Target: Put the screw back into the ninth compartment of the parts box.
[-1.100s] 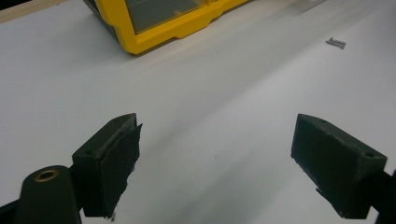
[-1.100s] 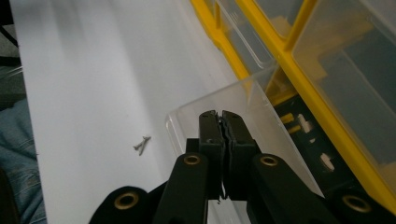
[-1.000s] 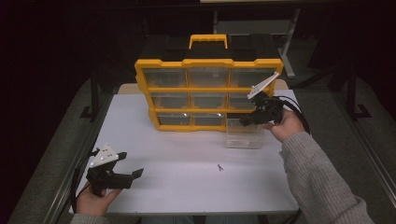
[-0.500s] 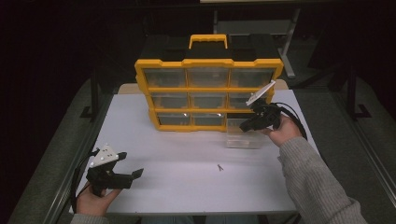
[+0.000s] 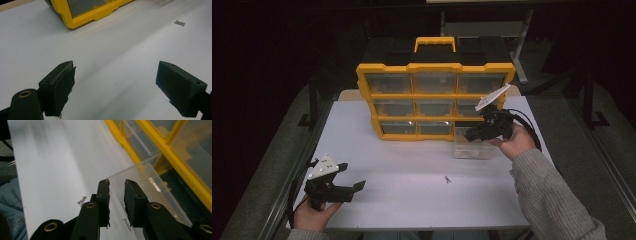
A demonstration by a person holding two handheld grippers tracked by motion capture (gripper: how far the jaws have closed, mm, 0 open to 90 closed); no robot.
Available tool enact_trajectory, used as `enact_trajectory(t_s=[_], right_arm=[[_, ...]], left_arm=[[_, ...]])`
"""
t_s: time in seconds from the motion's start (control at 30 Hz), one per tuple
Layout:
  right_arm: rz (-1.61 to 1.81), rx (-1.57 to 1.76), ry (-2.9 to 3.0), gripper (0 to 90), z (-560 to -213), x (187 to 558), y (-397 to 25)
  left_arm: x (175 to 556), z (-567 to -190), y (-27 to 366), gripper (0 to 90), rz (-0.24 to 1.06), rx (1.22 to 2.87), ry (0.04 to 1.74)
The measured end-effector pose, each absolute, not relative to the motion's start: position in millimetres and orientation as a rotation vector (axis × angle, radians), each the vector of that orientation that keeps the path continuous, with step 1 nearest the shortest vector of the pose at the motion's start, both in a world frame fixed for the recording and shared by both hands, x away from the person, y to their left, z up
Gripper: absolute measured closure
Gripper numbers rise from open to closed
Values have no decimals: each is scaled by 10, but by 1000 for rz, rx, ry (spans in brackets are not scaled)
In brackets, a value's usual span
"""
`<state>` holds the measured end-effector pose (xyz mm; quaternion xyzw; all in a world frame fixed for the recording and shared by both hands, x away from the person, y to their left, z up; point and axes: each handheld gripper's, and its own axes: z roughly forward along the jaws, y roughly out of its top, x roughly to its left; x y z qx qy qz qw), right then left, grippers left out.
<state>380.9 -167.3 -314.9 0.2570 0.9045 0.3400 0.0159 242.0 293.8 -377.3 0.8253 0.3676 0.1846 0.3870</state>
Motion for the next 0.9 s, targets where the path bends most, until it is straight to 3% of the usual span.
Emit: enact_trajectory(t_s=[0.47, 0.9], right_arm=[[1059, 704, 2871, 695, -3439, 3424, -1450], [965, 637, 2920, 704, -3884, 3360, -1206]], left_arm=[[2417, -3775, 2926, 149, 467, 2095, 939], [2417, -3766, 2941, 149, 473, 2098, 934]])
